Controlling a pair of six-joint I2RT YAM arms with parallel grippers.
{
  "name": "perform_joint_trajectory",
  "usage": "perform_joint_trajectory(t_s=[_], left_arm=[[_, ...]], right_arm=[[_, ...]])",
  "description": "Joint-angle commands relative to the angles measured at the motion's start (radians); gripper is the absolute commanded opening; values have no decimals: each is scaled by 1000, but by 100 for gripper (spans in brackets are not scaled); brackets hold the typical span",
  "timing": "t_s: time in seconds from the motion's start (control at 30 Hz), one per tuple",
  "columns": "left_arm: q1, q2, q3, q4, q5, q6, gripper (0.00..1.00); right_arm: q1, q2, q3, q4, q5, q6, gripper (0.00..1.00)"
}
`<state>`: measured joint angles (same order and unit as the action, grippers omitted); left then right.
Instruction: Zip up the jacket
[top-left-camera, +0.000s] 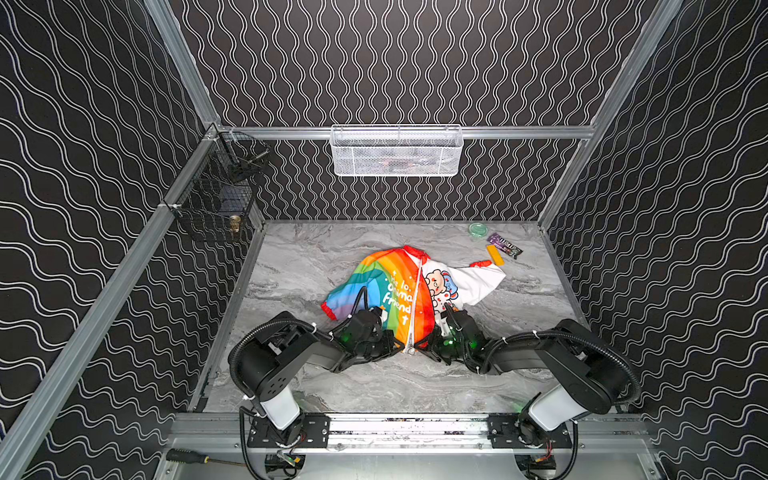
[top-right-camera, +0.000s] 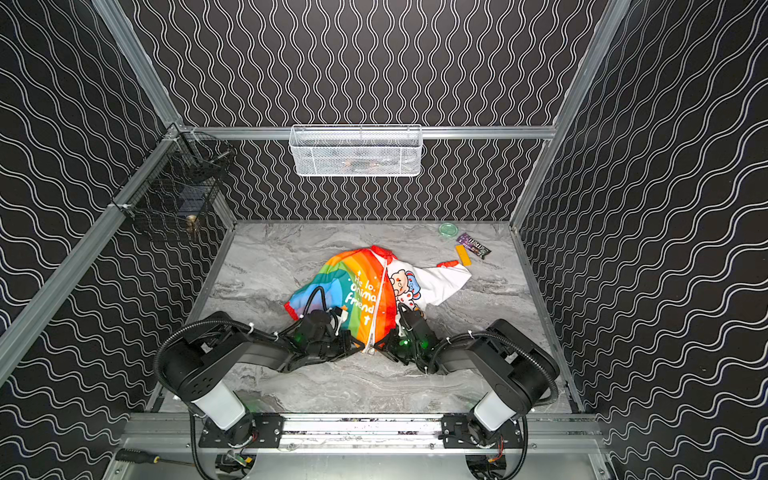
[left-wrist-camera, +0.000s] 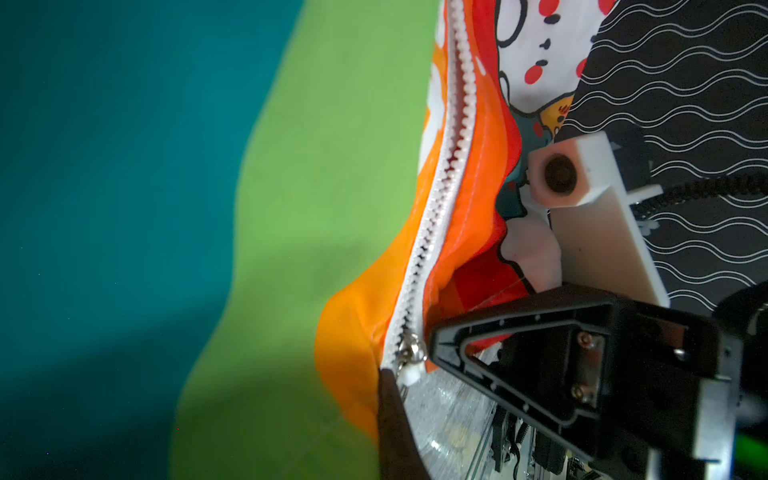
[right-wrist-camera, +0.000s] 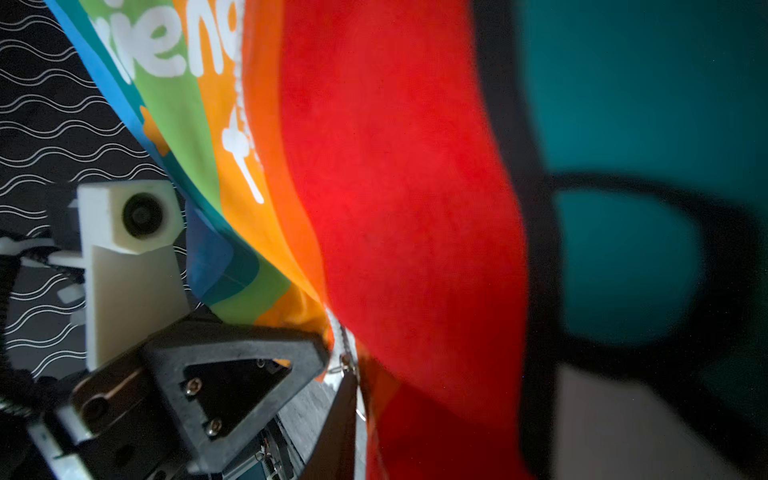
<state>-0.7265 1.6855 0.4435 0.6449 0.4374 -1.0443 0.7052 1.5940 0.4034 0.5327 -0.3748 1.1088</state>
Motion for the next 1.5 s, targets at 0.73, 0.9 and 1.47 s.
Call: perform_joint_trajectory(t_s=[0.73, 0.9, 1.47], left_arm=[[21, -63, 2, -58, -20, 18, 0], [73, -168, 18, -163, -19, 71, 0], [223, -418, 366, -544, -60, 435, 0]], right_arm=[[-5, -9, -21, 18, -19, -15, 1], [-37, -69, 8, -31, -30, -76, 0], [-117, -234, 475, -609, 362, -511, 0]])
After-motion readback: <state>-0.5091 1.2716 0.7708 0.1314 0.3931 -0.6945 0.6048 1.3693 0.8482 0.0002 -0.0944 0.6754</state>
